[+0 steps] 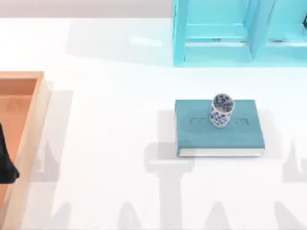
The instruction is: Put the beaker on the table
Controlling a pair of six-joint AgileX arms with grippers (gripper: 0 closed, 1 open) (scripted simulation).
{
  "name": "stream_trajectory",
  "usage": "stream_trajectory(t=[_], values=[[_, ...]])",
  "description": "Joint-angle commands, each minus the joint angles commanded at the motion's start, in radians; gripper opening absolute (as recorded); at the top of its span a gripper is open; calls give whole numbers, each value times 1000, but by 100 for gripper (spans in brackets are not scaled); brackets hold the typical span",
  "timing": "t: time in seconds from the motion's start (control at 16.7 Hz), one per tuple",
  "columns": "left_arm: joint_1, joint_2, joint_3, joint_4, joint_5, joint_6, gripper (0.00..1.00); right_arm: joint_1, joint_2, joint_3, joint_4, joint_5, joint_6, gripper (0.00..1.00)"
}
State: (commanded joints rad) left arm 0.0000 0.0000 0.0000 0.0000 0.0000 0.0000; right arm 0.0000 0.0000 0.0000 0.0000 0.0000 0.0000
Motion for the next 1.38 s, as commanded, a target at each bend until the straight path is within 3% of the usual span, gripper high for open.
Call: stream_trajectory(t=[0.3,0.6,0.96,1.38], values=[[-18,57,42,-42,-10,-17,100,0,0,0,0,0,0,100],[-100,344,255,-241,-60,-109,100,0,0,0,0,0,0,100],[-274,884,703,-594,-146,-297,100,0,0,0,0,0,0,100],[-548,1572,1402,-1008,-236,-556,100,0,0,0,0,0,0,100]])
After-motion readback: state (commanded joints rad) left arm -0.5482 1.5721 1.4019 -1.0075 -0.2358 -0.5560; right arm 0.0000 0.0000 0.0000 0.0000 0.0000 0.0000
